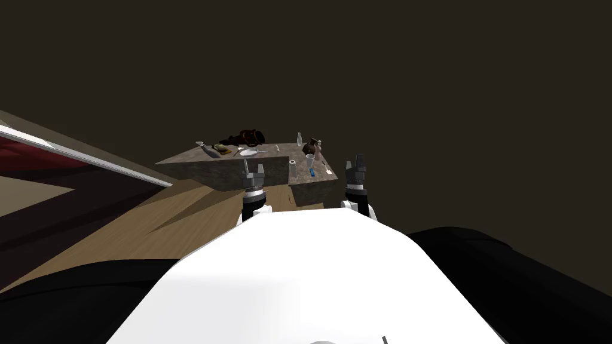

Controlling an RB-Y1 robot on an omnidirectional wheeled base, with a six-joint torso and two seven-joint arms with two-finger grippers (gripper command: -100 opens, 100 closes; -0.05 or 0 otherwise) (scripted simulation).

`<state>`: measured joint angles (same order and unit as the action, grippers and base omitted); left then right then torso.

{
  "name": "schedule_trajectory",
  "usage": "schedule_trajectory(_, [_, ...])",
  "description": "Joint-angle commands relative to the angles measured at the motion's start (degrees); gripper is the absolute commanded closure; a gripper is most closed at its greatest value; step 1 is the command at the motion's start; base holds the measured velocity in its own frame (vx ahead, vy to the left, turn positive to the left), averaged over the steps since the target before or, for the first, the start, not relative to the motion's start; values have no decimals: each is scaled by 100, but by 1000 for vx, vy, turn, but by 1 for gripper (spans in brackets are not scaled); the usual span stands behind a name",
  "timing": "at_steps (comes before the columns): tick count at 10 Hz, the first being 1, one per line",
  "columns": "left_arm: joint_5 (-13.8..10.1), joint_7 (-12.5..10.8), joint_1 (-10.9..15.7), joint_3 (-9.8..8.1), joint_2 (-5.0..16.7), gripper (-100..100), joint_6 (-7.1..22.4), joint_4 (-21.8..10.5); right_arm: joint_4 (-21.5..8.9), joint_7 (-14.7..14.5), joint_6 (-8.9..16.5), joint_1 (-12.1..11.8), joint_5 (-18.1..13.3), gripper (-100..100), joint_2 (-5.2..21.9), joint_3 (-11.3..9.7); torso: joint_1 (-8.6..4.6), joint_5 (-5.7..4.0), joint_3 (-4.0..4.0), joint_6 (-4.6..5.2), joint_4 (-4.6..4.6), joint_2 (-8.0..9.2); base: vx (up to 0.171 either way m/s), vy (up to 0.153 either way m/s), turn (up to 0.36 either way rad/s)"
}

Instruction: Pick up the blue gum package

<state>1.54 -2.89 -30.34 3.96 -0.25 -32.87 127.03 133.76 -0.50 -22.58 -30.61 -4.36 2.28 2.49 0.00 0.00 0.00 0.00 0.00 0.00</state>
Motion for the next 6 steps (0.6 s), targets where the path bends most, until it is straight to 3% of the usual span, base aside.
schedule_trajectory(1, [0, 0, 0, 0, 0, 0, 0, 0, -96, 54, 26, -142, 66, -100, 209, -45, 0, 0, 0, 0, 0, 0, -41, 24, 114])
schedule_trajectory(6, [0, 0, 2, 1, -1, 0, 0, 0, -576, 301, 125, -757, 387, -100, 1044, -204, 29, 7, 24, -1, 9, 41, -93, 77, 142])
